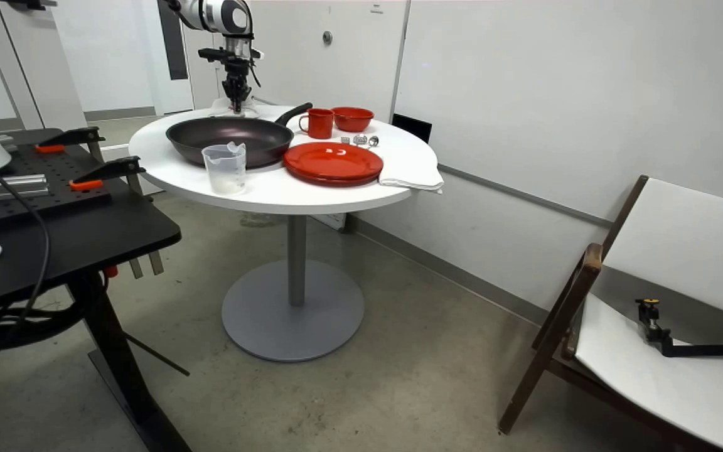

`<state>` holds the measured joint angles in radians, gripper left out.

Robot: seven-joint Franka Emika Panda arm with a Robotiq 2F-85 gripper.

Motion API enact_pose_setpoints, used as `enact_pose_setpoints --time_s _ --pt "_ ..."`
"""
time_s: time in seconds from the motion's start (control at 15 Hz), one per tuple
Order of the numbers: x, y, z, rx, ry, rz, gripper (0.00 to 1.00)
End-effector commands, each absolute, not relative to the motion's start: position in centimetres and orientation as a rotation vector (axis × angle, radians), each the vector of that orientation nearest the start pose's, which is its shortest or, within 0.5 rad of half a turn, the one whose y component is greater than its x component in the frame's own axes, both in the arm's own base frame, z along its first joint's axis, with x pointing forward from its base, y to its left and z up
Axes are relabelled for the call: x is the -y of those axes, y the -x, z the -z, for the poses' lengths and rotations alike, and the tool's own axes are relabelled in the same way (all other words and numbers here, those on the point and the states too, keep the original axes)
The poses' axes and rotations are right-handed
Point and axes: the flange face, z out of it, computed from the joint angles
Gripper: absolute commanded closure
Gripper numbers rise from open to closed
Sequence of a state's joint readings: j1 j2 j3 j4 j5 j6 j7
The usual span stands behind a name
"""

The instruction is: Use the towel to wipe the table top

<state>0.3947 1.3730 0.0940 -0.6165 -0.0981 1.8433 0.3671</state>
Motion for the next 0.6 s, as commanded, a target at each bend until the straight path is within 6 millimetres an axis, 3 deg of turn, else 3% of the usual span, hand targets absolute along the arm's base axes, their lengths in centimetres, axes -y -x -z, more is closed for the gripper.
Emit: enact_pose_setpoints --time_s 0.0,0.53 --pt "-32.28 -70.82 -12.47 0.113 3.156 -0.304 0.98" --pt "-32.11 -71.26 -13.3 0.108 3.159 -0.272 0.98"
